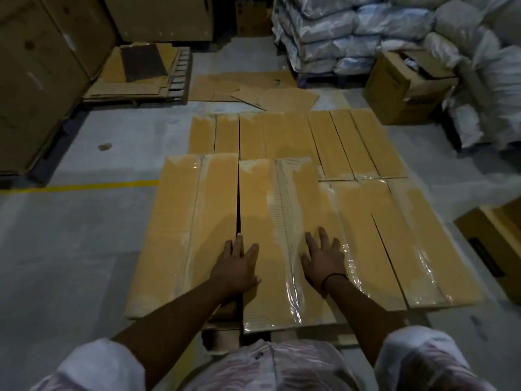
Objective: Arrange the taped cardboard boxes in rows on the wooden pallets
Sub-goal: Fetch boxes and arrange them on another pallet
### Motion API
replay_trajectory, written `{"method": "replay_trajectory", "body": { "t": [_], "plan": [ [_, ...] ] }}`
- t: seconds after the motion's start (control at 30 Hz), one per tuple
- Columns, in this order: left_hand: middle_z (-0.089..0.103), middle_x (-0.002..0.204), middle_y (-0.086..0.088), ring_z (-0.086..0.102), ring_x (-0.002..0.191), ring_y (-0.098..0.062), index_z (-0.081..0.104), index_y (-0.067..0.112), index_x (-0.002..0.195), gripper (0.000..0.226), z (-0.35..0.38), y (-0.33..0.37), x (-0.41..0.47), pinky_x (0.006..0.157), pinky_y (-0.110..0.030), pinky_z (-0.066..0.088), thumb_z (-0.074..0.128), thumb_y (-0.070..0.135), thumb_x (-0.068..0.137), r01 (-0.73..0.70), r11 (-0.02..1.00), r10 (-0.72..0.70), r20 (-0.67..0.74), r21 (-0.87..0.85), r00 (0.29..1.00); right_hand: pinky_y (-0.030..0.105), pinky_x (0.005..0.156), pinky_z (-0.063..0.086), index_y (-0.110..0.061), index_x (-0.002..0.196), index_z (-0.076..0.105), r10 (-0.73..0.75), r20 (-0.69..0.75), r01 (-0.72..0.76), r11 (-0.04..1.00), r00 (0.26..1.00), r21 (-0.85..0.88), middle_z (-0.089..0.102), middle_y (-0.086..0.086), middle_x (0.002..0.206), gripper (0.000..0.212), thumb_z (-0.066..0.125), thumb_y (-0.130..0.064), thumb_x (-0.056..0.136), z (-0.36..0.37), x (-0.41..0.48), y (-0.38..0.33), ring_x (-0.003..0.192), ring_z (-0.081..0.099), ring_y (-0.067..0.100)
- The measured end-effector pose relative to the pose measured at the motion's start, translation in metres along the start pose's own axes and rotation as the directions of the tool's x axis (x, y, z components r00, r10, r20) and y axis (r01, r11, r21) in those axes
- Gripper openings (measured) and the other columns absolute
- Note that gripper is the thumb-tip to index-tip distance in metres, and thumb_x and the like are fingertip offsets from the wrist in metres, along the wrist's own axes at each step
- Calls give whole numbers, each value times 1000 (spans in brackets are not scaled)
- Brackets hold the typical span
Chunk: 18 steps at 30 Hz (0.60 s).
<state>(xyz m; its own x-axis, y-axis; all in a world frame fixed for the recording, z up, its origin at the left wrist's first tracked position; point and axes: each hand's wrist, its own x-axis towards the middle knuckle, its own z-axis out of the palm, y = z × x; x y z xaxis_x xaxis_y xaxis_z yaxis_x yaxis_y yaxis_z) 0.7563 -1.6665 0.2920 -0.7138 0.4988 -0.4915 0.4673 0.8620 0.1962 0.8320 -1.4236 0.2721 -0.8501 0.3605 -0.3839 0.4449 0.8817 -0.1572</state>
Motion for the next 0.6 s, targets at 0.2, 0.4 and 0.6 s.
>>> {"method": "replay_trajectory", "body": {
  "t": [0.2, 0.4, 0.6],
  "plan": [
    [-28, 165, -17, -12, 157, -37, -5, 33, 164, 100, 31, -5, -34, 126, -46, 19, 58, 66, 92, -17, 998, 12, -92, -57, 996, 61, 118, 21, -36, 161, 1, 12, 9, -12, 1000, 1000, -11, -15, -3, 169, 69, 30, -58, 102, 16, -25, 2, 151, -3, 48],
    [-30, 162, -25, -23, 152, -42, -12, 33, 162, 117, 43, -5, -61, 126, -47, 9, 60, 78, 82, -53, 998, 52, -25, -20, 998, 62, 114, 27, -37, 161, -6, -23, 19, 24, 998, 1000, -62, -23, -5, 167, 79, 28, -69, 97, 32, -55, 11, 151, -10, 47],
    [-32, 163, -21, -24, 153, -40, -17, 35, 161, 133, 44, -6, -62, 125, -48, 9, 66, 85, 70, -45, 999, 45, -1, -15, 999, 62, 112, 30, -35, 161, -8, -74, 43, 78, 991, 996, -109, -26, -1, 166, 84, 21, -75, 93, 38, -80, 21, 150, -13, 50]
  ]
}}
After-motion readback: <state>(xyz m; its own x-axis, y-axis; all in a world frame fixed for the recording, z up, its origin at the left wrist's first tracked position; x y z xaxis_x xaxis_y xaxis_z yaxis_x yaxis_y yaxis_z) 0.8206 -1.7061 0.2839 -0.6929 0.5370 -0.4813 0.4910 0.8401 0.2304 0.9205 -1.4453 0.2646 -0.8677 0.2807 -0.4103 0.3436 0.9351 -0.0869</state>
